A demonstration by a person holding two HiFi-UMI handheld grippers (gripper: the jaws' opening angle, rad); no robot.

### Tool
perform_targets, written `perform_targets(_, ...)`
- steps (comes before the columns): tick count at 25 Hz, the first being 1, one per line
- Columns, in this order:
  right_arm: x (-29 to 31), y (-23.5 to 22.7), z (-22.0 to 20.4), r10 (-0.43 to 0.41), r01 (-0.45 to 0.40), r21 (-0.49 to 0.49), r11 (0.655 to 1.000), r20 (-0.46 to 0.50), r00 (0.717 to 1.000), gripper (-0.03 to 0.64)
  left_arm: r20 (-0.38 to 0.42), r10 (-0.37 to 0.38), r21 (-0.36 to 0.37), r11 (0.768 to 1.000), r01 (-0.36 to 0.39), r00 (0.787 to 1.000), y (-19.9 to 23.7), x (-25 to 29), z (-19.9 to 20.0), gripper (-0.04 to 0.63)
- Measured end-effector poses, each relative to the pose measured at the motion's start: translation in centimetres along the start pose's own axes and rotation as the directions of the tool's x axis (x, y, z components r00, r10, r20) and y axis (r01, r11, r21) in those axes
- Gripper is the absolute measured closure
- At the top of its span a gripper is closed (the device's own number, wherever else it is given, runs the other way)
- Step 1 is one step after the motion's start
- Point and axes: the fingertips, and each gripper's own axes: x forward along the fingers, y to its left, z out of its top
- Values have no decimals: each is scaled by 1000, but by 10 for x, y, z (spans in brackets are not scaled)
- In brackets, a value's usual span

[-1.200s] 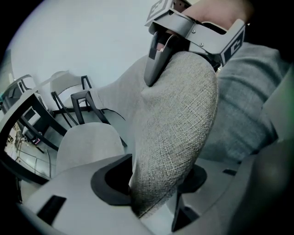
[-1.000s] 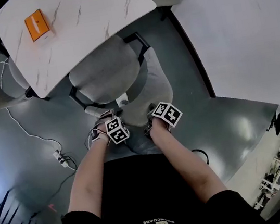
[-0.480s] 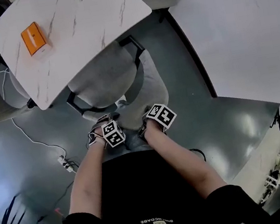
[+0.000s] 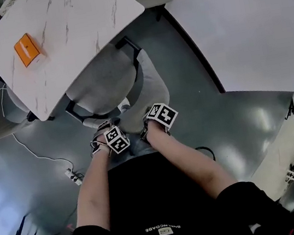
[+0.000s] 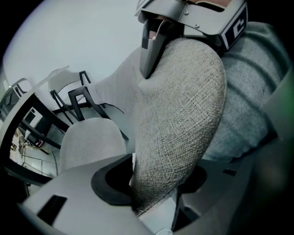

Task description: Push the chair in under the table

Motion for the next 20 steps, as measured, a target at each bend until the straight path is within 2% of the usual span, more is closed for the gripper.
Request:
perform_targets(5,-1,5,0,12,-12,-13,1000,11,1000,480,-31,20,5,1000,-20,999,3,-3,-2,371)
perform_targets(10,-3,7,-4,19,-19,-13,1000,8,1000,479,-65,22,44,999,-19,998,0,-9,-13,371)
perform_targets(13,-1,9,-2,26,-26,-15,1000,9,1000,479,-54,36,-23,999,-37,998,7,-13,-14,371)
perform_targets(15,0,12,-1,34,-34,-18,999,7,999,475,-77,31,-68,997,-36,997,9,-16,-13,371)
perform_targets(18,-2,11,-5,48,-49,-33,998,-28,998,448,-105,17,-84,996,-26,994,4,-24,-11,371)
perform_targets(20,-4,14,-7,66,-69,-41,997,-60,996,421,-95,15,-136,990,-28,995,4,-33,-12,371)
